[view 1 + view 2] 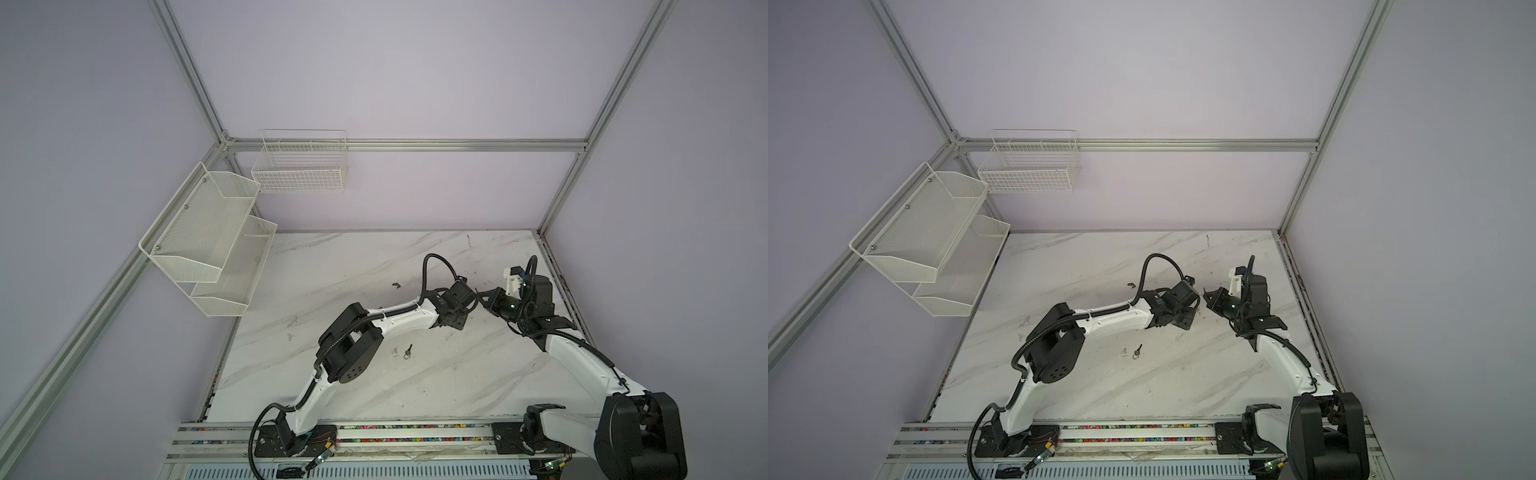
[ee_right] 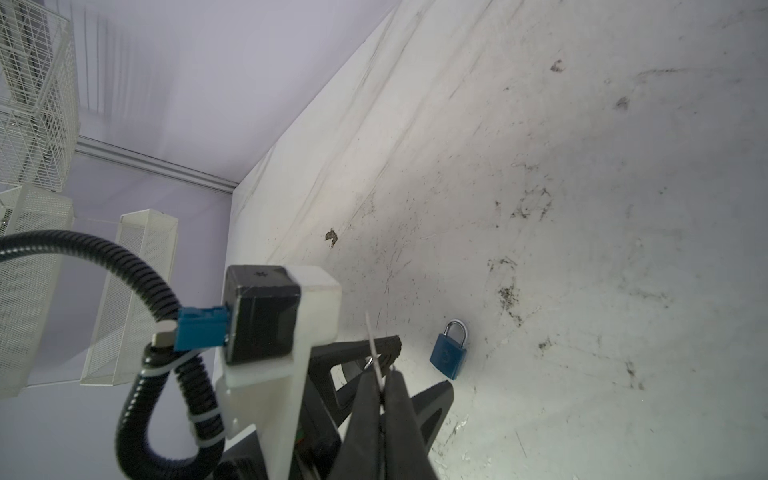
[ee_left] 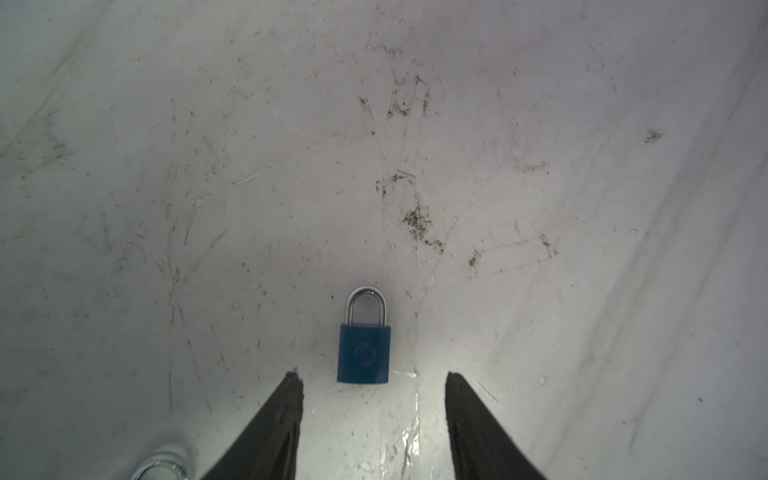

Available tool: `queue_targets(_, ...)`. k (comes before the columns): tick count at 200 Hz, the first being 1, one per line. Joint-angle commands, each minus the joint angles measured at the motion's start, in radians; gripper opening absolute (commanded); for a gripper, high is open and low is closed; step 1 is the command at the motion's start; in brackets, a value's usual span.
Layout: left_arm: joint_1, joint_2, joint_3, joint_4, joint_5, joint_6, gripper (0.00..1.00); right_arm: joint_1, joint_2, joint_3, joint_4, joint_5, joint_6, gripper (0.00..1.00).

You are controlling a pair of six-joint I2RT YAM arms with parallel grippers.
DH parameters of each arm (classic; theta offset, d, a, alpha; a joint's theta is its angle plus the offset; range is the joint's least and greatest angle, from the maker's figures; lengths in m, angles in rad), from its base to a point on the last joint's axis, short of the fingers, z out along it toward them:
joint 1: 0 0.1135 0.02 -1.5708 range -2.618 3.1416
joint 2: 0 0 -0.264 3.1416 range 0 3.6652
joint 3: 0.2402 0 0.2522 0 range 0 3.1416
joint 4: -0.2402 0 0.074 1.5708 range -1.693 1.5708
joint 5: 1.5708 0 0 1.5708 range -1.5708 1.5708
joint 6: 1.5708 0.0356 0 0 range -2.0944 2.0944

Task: Unlock with the key
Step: 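Close the left gripper on the small blue padlock body and lift it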

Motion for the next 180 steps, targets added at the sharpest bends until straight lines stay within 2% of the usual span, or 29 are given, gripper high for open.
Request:
queue_targets(1,0.0,0.031,0.146,-0.056,-0.038,0.052,0.52,-0.006,-0.016,-0.015,-0.002,0.019,-0.012,0.0)
queue_targets(84,-0.005,0.133,0.258,-0.122,-0.067,0.062,0.47,-0.009,-0.015,-0.018,0.004,0.006,-0.023,0.0)
queue_targets(180,-0.011,0.156,0.265,-0.169,-0.1,0.083,0.42,-0.012,-0.017,-0.024,0.002,0.007,-0.027,0.0)
